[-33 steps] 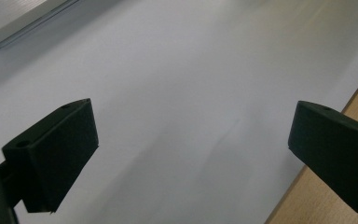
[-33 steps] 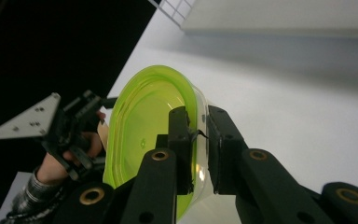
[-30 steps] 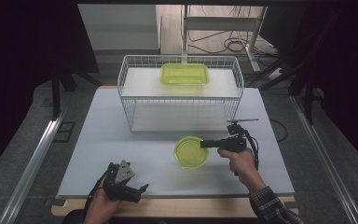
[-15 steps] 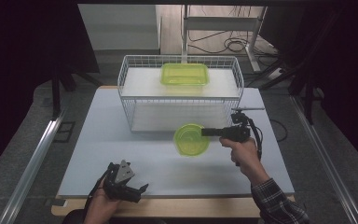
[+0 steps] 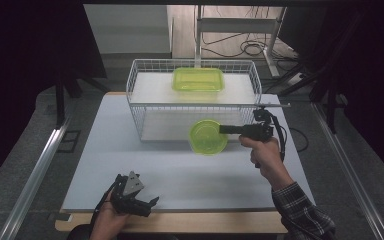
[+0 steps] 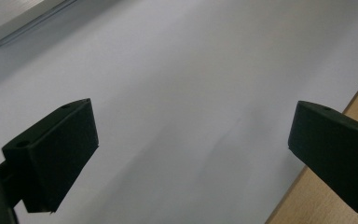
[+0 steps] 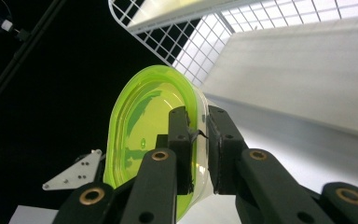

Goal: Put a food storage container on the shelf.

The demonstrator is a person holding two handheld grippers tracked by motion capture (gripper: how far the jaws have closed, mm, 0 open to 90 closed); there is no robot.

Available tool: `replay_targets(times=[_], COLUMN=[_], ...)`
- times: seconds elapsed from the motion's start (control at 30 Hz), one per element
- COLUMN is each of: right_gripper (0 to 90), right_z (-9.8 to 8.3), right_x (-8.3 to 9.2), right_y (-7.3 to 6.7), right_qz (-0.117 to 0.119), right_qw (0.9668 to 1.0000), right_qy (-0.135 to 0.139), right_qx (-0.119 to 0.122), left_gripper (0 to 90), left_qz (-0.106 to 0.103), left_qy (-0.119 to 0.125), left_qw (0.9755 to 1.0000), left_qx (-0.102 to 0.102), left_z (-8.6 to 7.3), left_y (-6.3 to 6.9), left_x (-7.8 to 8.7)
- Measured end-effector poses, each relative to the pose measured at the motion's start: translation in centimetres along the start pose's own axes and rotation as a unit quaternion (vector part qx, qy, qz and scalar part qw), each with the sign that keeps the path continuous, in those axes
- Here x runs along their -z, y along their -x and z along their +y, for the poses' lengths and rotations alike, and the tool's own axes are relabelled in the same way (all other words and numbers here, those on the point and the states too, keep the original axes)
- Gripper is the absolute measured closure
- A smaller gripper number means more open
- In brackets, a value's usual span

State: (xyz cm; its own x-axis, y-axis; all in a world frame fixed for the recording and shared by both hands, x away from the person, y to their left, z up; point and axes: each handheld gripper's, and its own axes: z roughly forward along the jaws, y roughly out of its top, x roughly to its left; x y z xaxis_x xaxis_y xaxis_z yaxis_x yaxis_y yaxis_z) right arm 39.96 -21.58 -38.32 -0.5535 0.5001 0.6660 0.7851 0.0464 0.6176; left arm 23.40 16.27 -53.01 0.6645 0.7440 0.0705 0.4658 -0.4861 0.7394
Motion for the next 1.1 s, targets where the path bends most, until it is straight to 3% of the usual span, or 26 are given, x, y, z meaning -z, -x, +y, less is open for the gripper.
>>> replay_targets(times=[0.2,0.5,0.83,1.1], right_gripper=[80.2,80.2,80.2,80.3], right_z=[1.1,3.1,4.7,7.2], right_x=[0.4,0.7,0.9,1.0], right_y=[-0.7,-2.1,-3.4,-4.6], right_qz=[0.004,0.004,0.005,-0.002], right_qw=[0.9999,0.9997,0.9993,0.9983], right_qy=[0.012,0.024,0.034,0.056], right_qx=[0.003,0.011,0.015,0.015], left_gripper=[1.2,2.3,2.3,2.5], left_qz=[-0.004,-0.022,-0.021,-0.021], left_qy=[-0.004,-0.014,-0.020,-0.020], left_qw=[1.0000,0.9990,0.9990,0.9989], left_qx=[0.007,0.037,0.033,0.036], left_z=[0.0,0.0,0.0,0.0], left_y=[-0.1,-0.4,-0.3,-0.4], left_x=[0.0,0.1,0.0,0.0])
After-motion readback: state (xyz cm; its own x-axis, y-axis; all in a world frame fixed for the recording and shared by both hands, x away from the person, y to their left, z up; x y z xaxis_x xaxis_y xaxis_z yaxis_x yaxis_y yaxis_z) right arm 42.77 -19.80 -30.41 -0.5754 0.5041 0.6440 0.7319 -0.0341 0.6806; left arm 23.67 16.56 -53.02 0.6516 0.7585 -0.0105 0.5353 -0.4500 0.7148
